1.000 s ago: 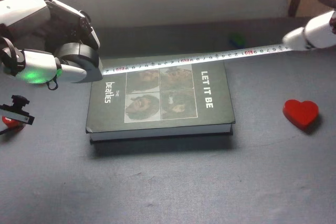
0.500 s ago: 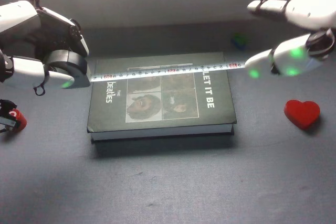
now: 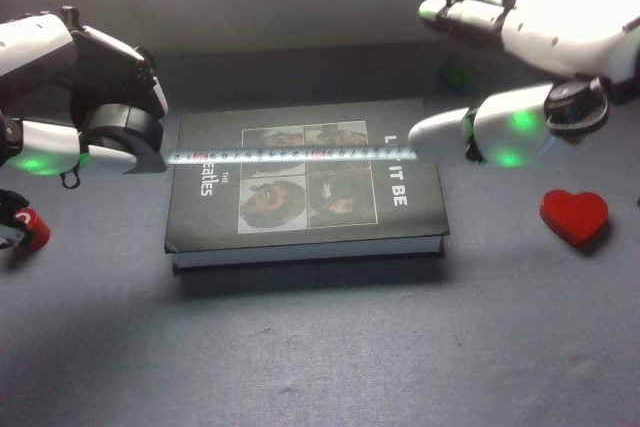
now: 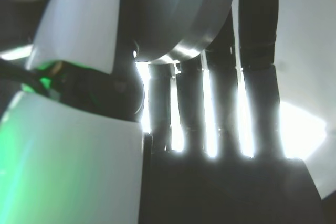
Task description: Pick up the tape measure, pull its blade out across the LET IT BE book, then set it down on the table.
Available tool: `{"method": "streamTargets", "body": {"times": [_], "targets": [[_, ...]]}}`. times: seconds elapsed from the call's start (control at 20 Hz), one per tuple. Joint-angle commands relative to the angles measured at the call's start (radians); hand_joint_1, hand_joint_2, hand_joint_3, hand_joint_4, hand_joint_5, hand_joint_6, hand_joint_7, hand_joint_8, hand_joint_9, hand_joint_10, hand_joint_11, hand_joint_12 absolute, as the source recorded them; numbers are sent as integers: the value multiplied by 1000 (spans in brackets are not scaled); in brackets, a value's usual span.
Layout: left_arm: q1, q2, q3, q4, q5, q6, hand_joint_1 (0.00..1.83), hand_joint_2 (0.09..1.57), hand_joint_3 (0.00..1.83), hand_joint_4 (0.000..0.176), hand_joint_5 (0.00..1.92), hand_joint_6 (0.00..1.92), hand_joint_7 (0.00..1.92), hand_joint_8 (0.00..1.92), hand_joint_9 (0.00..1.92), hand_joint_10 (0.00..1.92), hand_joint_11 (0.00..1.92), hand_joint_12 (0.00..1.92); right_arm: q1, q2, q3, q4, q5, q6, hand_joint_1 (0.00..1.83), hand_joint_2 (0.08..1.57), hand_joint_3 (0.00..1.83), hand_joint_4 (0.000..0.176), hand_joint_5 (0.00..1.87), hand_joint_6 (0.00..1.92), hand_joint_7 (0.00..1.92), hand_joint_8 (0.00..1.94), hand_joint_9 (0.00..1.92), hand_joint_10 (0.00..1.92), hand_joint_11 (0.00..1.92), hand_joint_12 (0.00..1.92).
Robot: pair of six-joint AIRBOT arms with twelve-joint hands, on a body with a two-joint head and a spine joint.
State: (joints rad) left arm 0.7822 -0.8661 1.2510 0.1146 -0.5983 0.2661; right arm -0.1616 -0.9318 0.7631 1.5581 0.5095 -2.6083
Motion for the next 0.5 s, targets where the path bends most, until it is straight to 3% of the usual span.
{"method": "streamTargets", "body": {"times": [0.0,0.45], "targets": [[-1,-4,9,-24,-123,-15,1381,1102,0,0,907,908,1100,833,901,1259,844,1150,6,10,-3,-70,18,23,0,1019,6,77,0,0,0,0,0,0,0,297],[73,-43,105,10,-190,-91,1382,1098,0,0,922,889,1112,809,905,1253,826,1157,-9,13,-7,-108,24,60,0,1029,8,77,0,0,0,0,0,0,0,299]]}}
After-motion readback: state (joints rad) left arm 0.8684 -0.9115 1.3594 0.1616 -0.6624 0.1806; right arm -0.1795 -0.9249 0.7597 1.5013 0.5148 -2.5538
